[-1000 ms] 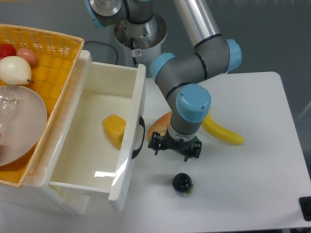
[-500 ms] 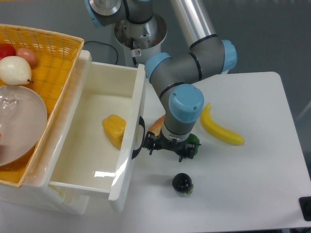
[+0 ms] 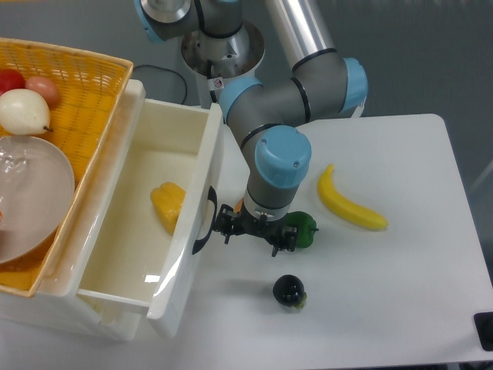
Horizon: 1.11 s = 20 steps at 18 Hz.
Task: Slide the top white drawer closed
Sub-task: 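Push the drawer front with the gripper, sliding the drawer into the unit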
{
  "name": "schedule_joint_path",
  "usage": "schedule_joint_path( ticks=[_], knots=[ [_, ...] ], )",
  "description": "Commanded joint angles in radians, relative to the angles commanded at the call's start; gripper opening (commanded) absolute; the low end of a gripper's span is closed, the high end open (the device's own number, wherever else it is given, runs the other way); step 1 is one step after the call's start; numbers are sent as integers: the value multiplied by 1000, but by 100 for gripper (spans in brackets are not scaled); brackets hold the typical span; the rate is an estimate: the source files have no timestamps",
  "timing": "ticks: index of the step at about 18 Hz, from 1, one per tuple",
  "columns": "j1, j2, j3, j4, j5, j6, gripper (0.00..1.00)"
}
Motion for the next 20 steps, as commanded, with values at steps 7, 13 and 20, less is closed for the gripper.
schedule_joint_path(
  ticks=[7, 13, 20],
  knots=[
    [-15, 14, -9, -5, 2, -11, 100],
    [-31, 23, -20, -6, 0, -15, 100],
    [-65, 34, -21, -5, -2, -40, 100]
  ],
)
